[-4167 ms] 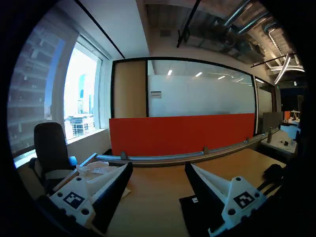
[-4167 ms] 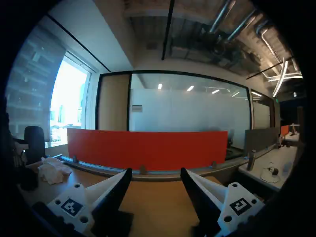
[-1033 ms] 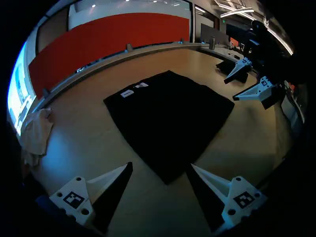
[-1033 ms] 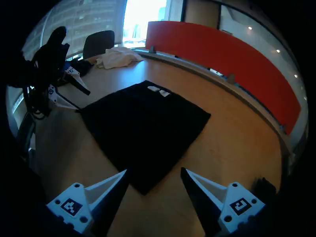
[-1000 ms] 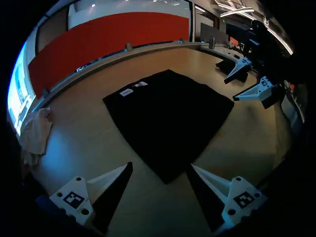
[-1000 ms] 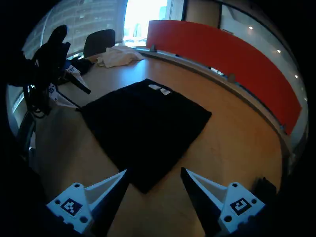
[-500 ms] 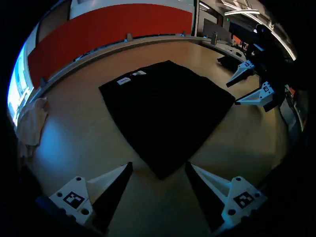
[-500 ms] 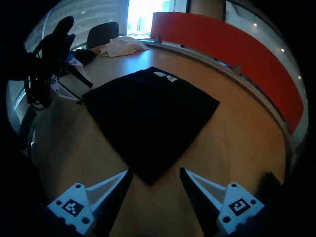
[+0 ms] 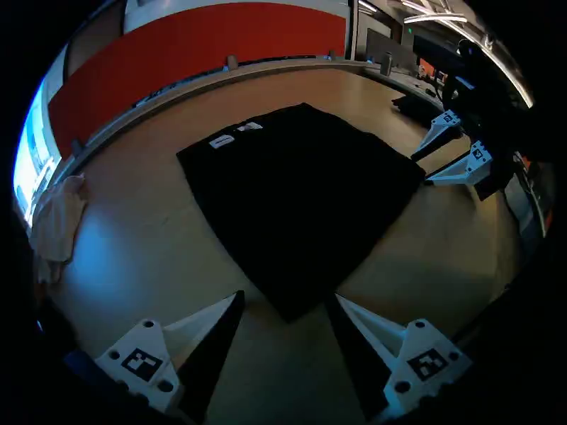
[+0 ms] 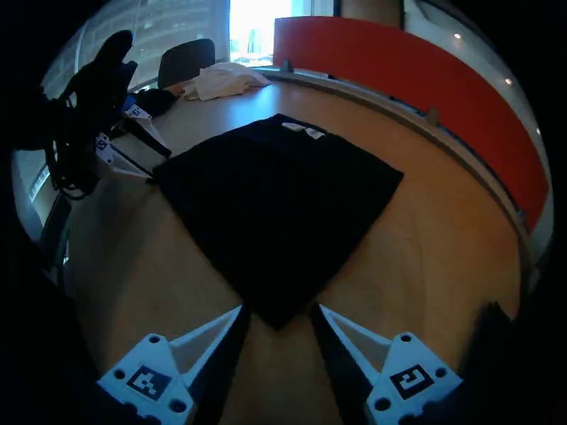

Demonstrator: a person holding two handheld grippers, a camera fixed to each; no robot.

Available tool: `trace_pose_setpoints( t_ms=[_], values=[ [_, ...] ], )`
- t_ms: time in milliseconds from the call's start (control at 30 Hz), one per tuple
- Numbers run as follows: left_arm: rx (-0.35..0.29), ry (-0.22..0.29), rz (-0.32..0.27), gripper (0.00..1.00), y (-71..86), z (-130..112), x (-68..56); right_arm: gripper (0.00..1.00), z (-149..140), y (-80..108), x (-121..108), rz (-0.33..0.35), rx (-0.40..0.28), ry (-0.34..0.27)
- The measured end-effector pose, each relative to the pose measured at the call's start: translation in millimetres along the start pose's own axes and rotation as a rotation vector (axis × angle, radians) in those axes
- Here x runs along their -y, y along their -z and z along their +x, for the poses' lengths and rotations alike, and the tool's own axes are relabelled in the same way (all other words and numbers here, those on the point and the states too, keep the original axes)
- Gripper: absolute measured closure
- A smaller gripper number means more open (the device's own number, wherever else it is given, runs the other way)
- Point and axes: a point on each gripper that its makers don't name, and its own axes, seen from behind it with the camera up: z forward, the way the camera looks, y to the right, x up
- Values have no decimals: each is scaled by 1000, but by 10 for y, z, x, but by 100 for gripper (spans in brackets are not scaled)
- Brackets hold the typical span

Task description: Fold towel

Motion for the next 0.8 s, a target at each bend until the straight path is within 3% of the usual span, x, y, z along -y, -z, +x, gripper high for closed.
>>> trace_pose_setpoints(
  t_ms=[400,633,800],
  values=[
    [8,4,4,35,8,5,-36,52,4,3,41,7,-6,-28],
    [15,10,10,54,7,12,-55,72,31,-6,30,-2,-11,-35],
    [18,18,22,70,1,21,-58,77,69,-8,15,-8,-15,-36]
  ],
)
